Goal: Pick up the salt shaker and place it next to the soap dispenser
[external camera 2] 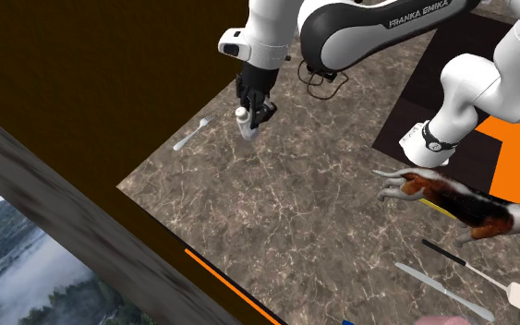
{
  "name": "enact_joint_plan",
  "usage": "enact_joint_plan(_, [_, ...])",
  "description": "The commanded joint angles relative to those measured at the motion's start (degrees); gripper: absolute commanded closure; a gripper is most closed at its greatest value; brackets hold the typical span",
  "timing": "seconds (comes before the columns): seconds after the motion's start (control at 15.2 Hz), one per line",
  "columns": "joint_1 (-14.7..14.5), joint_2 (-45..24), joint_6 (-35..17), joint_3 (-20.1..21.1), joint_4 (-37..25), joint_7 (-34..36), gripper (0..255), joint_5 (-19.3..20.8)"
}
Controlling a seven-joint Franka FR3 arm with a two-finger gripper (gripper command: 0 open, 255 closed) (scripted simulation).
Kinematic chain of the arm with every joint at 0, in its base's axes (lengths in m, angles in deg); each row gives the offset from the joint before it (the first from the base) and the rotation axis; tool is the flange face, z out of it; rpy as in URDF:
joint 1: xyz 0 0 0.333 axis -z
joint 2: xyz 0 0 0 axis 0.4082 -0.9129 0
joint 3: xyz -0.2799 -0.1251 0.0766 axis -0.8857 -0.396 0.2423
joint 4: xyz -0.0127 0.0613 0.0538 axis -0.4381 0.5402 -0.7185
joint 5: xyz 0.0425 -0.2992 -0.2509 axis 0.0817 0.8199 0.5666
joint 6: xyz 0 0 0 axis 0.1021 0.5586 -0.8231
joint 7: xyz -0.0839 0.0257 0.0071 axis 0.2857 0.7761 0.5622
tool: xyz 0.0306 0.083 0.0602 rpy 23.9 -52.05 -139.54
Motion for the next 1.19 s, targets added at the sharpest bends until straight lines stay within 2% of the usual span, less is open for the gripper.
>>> enact_joint_plan(0.0, [0.1,0.1,1.5,-0.1,-1.5,0.3,255,0.2])
enact_joint_plan(1.12, [1.8,-1.0,15.0,-0.6,-16.1,1.5,255,0.2])
